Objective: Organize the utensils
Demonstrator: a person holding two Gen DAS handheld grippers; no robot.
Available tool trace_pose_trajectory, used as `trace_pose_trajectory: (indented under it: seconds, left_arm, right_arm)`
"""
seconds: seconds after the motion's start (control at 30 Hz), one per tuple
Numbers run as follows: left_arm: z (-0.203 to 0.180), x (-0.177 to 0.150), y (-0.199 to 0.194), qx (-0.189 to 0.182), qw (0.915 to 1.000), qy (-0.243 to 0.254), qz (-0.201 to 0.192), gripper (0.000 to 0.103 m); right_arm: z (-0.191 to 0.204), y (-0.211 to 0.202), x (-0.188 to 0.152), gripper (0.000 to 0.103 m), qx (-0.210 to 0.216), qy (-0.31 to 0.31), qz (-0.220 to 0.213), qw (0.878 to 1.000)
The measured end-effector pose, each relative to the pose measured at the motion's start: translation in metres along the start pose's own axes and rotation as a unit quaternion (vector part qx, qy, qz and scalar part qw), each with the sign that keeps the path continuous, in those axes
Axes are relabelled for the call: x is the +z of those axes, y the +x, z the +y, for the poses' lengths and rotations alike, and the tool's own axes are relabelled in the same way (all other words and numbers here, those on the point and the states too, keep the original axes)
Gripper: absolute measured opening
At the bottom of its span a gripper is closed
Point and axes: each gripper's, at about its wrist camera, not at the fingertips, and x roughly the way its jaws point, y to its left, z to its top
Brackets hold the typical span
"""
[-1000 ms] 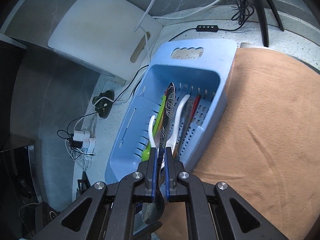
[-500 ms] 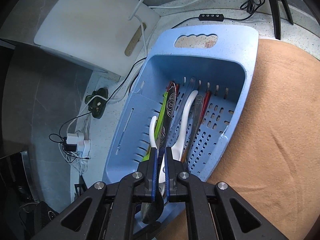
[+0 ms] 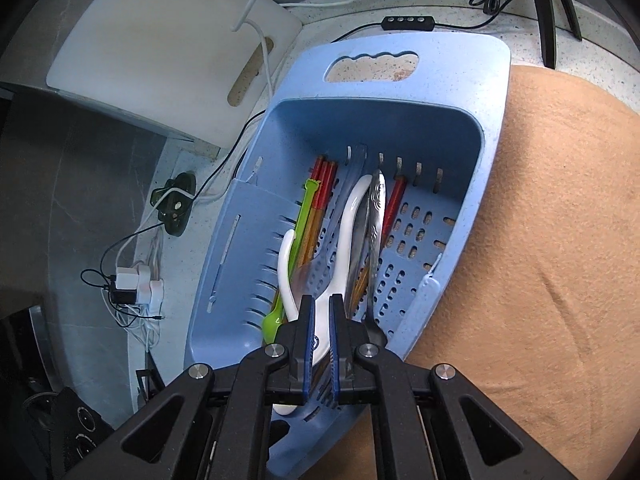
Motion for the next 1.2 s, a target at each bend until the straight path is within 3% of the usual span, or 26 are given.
trace_pose_trajectory:
  seconds: [0.47, 0.57, 0.73, 0.87, 0.97, 1.07, 1.2]
  left_arm:
    - [-0.005, -0.002, -0.012, 0.023, 0.9996, -0.012, -0.007, 0.017]
    - [-0.008, -0.003, -0.015, 0.030, 0.9994, -0.016, -0.009, 0.019]
    - [-0.012, -0.004, -0.021, 0.046, 0.9984, -0.030, -0.011, 0.041]
    - [-0.017, -0.005, -0.026, 0.061, 0.9974, -0.034, -0.015, 0.053]
    - [-0.022, -0.005, -0.031, 0.072, 0.9965, -0.039, -0.017, 0.062]
    - [-0.027, -0.005, -0.036, 0.082, 0.9953, -0.046, -0.023, 0.065]
    - [-0.035, -0.004, -0.042, 0.086, 0.9944, -0.054, -0.027, 0.070]
  right_arm:
    - [0.009, -0.021, -0.006, 0.009, 0.000, -0.038, -0.014, 0.999]
    - [0.010, -0.029, -0.009, 0.016, -0.004, -0.048, -0.020, 0.999]
    - [0.008, -0.043, -0.015, 0.025, -0.014, -0.066, -0.033, 0.997]
    - [0.005, -0.056, -0.021, 0.040, -0.019, -0.081, -0.049, 0.995]
    - [0.000, -0.066, -0.026, 0.041, -0.031, -0.093, -0.061, 0.993]
    - [-0.005, -0.073, -0.032, 0.043, -0.042, -0.102, -0.073, 0.991]
    - [-0.011, -0.089, -0.043, 0.063, -0.051, -0.117, -0.109, 0.986]
